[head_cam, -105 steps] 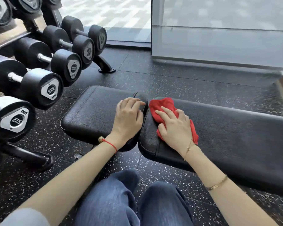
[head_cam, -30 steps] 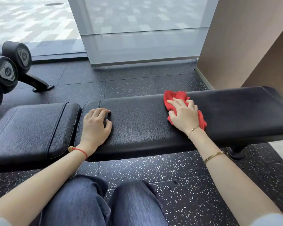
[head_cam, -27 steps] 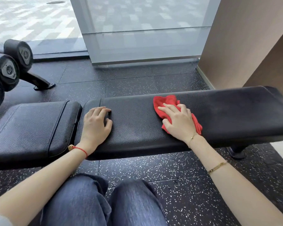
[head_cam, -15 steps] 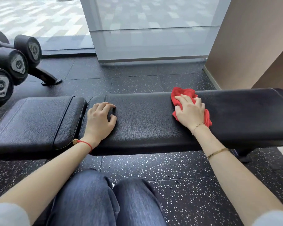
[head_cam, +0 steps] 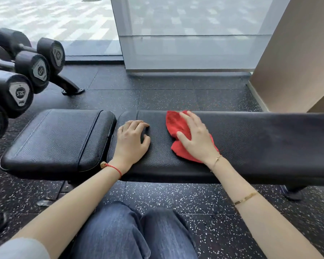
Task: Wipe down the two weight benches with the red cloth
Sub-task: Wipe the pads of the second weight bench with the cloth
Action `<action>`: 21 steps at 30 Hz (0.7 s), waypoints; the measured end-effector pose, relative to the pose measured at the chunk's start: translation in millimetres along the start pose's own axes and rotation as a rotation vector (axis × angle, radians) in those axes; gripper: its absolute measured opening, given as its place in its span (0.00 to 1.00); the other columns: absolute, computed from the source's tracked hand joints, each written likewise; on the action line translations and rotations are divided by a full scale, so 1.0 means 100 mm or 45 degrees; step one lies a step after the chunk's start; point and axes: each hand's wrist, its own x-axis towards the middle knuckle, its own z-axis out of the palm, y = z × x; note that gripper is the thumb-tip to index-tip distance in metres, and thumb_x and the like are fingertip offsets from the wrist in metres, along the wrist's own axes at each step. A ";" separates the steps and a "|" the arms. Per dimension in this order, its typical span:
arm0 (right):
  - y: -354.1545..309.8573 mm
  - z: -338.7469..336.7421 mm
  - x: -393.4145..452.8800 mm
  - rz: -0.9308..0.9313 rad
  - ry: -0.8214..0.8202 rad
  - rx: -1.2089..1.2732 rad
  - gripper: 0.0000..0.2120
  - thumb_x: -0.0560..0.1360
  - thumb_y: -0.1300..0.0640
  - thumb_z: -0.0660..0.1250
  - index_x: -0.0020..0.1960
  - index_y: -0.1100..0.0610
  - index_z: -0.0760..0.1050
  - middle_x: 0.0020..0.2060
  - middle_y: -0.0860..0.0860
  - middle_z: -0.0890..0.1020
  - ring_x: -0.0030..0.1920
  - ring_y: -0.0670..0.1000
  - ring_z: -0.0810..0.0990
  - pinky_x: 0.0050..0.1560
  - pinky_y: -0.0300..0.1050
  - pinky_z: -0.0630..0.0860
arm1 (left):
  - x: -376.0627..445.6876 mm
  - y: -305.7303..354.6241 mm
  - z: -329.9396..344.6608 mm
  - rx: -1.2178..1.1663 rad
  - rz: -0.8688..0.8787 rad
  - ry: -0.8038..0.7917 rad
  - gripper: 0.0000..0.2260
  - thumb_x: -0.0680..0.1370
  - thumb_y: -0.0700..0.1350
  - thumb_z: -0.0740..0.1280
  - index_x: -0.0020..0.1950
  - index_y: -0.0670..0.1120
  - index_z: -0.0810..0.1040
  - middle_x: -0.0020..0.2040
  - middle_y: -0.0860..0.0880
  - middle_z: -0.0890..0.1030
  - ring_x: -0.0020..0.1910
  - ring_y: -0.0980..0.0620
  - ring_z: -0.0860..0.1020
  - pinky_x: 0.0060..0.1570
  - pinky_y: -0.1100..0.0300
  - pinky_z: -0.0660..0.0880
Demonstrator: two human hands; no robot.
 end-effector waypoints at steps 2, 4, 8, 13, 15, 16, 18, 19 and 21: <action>0.15 -0.15 0.04 0.067 0.067 0.117 0.27 0.76 0.51 0.66 0.74 0.55 0.65 0.73 0.54 0.64 0.72 0.54 0.66 0.74 0.48 0.60 | 0.00 0.00 0.01 0.001 -0.004 0.005 0.14 0.73 0.42 0.68 0.58 0.47 0.80 0.60 0.51 0.80 0.63 0.46 0.74 0.65 0.46 0.68; 0.29 -0.24 0.06 0.200 0.081 -0.101 0.28 0.76 0.45 0.66 0.72 0.55 0.68 0.71 0.52 0.68 0.70 0.56 0.66 0.72 0.51 0.60 | 0.00 0.00 0.01 -0.001 -0.008 0.003 0.14 0.73 0.42 0.68 0.58 0.47 0.80 0.60 0.51 0.80 0.64 0.46 0.74 0.66 0.47 0.67; 0.34 -0.17 0.00 0.208 -0.009 -0.294 0.29 0.73 0.35 0.62 0.66 0.53 0.74 0.68 0.49 0.72 0.68 0.55 0.65 0.69 0.53 0.59 | 0.00 -0.01 0.01 0.002 -0.010 0.009 0.14 0.73 0.42 0.68 0.59 0.47 0.80 0.60 0.51 0.79 0.64 0.46 0.73 0.66 0.47 0.67; 0.26 -0.10 0.00 0.202 0.063 -0.152 0.23 0.73 0.41 0.68 0.59 0.56 0.76 0.61 0.50 0.77 0.64 0.56 0.70 0.64 0.51 0.64 | -0.01 0.00 0.01 0.008 -0.007 0.009 0.14 0.74 0.43 0.67 0.59 0.47 0.79 0.61 0.51 0.79 0.65 0.46 0.73 0.66 0.48 0.66; 0.22 -0.13 0.03 0.218 0.024 -0.123 0.23 0.72 0.42 0.70 0.58 0.58 0.75 0.58 0.53 0.78 0.62 0.57 0.72 0.63 0.50 0.67 | -0.01 0.00 0.01 0.012 -0.004 0.008 0.14 0.74 0.42 0.67 0.59 0.47 0.79 0.61 0.50 0.79 0.65 0.46 0.73 0.66 0.47 0.67; 0.19 -0.16 0.04 0.228 0.001 -0.100 0.23 0.71 0.43 0.71 0.57 0.59 0.75 0.57 0.55 0.79 0.60 0.58 0.73 0.62 0.49 0.68 | -0.01 0.00 0.01 0.012 -0.005 0.009 0.14 0.74 0.42 0.67 0.59 0.46 0.79 0.60 0.50 0.80 0.64 0.45 0.73 0.66 0.47 0.67; 0.12 -0.21 0.07 0.253 -0.010 -0.014 0.20 0.70 0.46 0.74 0.53 0.58 0.75 0.52 0.55 0.81 0.56 0.56 0.77 0.54 0.44 0.68 | -0.01 0.01 0.01 0.006 -0.010 0.009 0.14 0.73 0.42 0.67 0.59 0.46 0.80 0.60 0.49 0.80 0.64 0.44 0.74 0.66 0.46 0.68; 0.07 -0.23 0.08 0.278 -0.001 0.060 0.19 0.69 0.47 0.75 0.51 0.56 0.75 0.50 0.54 0.82 0.53 0.55 0.78 0.50 0.43 0.68 | -0.02 0.01 0.01 0.001 -0.012 0.009 0.14 0.73 0.42 0.67 0.59 0.46 0.80 0.60 0.48 0.80 0.64 0.44 0.74 0.66 0.46 0.68; -0.01 -0.27 0.09 0.358 -0.001 0.308 0.19 0.67 0.51 0.78 0.50 0.57 0.74 0.48 0.52 0.83 0.51 0.53 0.80 0.50 0.45 0.72 | -0.02 0.00 0.02 -0.012 -0.009 0.008 0.15 0.74 0.42 0.67 0.59 0.45 0.80 0.61 0.48 0.80 0.65 0.44 0.74 0.67 0.45 0.68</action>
